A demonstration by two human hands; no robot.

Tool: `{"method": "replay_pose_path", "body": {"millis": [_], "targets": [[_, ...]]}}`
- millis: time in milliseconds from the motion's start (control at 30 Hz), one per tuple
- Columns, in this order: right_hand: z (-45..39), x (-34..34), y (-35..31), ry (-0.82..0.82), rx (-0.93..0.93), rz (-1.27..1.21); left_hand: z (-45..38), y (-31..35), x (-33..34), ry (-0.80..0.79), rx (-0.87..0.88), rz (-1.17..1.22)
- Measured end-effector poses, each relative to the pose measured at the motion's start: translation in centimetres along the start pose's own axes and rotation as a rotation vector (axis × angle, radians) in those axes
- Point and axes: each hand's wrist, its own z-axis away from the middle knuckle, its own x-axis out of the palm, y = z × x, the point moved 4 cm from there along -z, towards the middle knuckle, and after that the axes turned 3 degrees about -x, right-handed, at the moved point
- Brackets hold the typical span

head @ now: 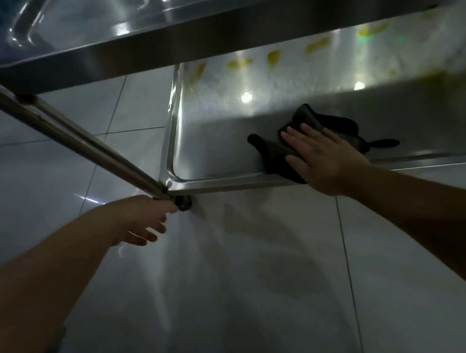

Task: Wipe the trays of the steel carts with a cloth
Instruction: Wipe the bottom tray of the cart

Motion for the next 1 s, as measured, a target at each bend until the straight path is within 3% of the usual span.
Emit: {"method": "replay_pose_path", "body": {"millis": [200,367,467,567,733,833,1000], "targets": [[0.6,-0.4,0.7,0.009,-0.039,0.005,2.5,7.7,6.0,-0.098,0.289,-0.223],[4.8,-2.1,7.7,0.053,0.043,0.012,4.2,13.6,7.9,0.133,0.502,-0.229],[9.4,-4.1,16.1,0.069,0.222,0.022,5.1,15.6,8.8,0.296,0.675,-0.276],[12.9,-6.3,22.3,0.053,0.428,0.028,5.8,17.0,10.1,0.358,0.755,-0.271],[12.2,-5.9,20.4,0.136,0.541,0.053,7.3,20.2,13.1,0.464,0.953,-0.338],[10.2,-4.8,15.5,0.121,0.410,0.050,8.7,23.4,16.5,0.602,1.086,-0.460],[8.4,-3.5,11.1,0.048,0.105,0.062,9.3,28.1,21.6,0.704,0.968,-0.117]]}}
